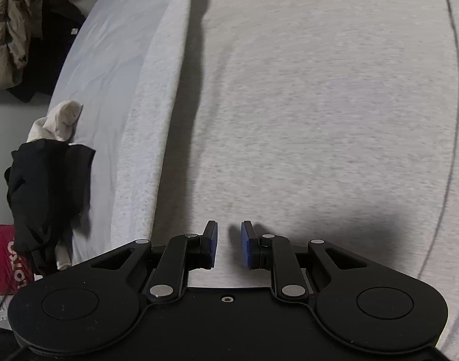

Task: Fold clothes

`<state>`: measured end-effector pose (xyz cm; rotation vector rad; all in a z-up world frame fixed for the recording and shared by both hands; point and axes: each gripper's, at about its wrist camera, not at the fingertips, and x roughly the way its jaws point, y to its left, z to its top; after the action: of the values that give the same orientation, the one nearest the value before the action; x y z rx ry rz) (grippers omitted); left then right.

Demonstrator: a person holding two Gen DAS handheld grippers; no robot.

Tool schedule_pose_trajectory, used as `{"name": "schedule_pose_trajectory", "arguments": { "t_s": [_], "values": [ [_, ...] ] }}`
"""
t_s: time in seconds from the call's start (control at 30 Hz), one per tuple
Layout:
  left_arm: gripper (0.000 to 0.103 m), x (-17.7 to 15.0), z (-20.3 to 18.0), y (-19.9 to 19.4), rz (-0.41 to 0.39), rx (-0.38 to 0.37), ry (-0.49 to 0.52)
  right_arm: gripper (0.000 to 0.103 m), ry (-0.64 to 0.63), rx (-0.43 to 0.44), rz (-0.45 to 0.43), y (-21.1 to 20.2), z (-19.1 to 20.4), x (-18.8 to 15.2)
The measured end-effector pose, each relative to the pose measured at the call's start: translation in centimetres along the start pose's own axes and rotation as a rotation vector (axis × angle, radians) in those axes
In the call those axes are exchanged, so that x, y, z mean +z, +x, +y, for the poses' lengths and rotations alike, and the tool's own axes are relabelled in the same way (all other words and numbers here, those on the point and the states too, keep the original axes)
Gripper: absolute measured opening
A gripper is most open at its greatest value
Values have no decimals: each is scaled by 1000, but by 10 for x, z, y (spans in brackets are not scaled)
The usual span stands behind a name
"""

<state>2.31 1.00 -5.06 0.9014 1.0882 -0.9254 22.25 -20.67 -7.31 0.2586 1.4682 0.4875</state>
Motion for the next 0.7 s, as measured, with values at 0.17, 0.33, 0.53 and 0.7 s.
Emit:
{"name": "schedule_pose_trajectory", "arguments": {
  "t_s": [0.17, 0.33, 0.53, 0.7],
  "values": [
    [7, -1, 11, 35, 48, -45, -88, 18, 21, -33, -20, -8, -13, 1],
    [33, -5, 29, 41, 49, -85, -215, 18, 51, -60, -27, -19, -32, -2],
    [46, -6, 56, -6, -82, -114, -288, 23, 65, -100, -61, -46, -61, -3],
    [40, -1, 113, -24, -146, 45, -433, 23, 96, -161, -180, -83, -94, 6]
  ]
}}
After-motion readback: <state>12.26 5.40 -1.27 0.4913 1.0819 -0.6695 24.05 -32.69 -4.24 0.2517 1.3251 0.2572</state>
